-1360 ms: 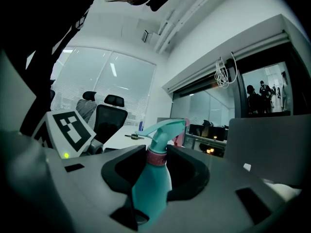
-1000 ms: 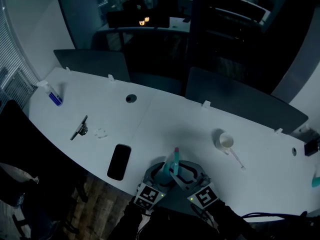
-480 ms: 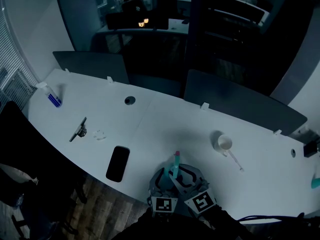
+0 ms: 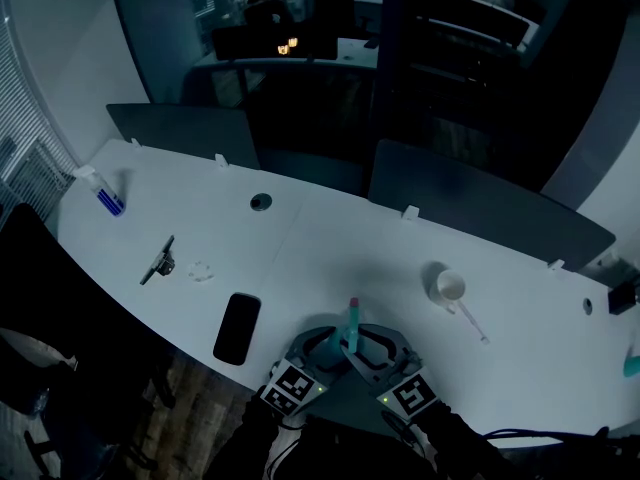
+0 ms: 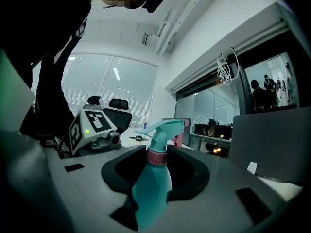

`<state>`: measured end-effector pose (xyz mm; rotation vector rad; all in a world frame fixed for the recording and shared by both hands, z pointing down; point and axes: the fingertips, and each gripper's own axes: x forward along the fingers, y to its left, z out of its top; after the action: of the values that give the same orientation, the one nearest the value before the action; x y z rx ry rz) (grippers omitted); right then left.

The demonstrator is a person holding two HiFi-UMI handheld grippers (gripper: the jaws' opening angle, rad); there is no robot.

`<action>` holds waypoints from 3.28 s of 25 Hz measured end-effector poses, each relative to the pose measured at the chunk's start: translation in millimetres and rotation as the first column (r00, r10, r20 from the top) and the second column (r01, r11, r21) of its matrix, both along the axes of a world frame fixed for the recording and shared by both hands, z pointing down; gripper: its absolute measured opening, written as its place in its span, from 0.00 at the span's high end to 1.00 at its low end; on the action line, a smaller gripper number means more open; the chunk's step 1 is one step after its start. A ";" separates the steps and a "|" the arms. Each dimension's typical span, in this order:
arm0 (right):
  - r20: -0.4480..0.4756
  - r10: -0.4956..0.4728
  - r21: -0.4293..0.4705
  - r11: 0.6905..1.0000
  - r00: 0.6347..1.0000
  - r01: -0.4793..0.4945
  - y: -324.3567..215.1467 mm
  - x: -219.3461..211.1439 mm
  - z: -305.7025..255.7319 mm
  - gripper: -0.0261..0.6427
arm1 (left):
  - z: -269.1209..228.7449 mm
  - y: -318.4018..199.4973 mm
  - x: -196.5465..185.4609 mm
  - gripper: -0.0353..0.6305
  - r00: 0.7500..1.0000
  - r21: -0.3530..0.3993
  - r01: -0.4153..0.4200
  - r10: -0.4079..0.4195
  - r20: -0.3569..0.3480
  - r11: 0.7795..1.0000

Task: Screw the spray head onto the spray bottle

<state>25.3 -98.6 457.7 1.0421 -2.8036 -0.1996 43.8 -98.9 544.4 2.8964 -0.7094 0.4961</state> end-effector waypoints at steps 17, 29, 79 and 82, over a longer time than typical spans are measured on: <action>0.051 0.008 -0.015 1.000 0.999 -0.008 5.4 3.4 -1.4 0.76 | 5.9 3.8 2.2 0.41 0.997 -0.098 -0.046 0.040 -0.059 0.994; 0.038 0.077 0.018 0.997 0.996 -0.077 10.9 3.1 -0.1 0.76 | 3.7 7.7 -2.5 0.45 0.874 0.017 0.484 -0.482 -0.052 0.875; 0.045 -0.033 -0.139 0.990 0.998 0.039 9.4 -0.3 -0.7 0.77 | -13.5 7.1 -6.3 0.37 0.985 -0.021 0.127 -0.129 -0.117 0.992; 0.050 -0.071 -0.148 0.986 0.996 0.078 9.0 -0.7 -1.6 0.77 | 4.5 8.8 0.4 0.36 0.989 -0.033 -0.132 0.134 0.068 0.991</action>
<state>24.6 -89.7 456.1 0.9205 -2.8474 0.0272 44.2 -90.1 548.8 2.9257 -0.5150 0.6205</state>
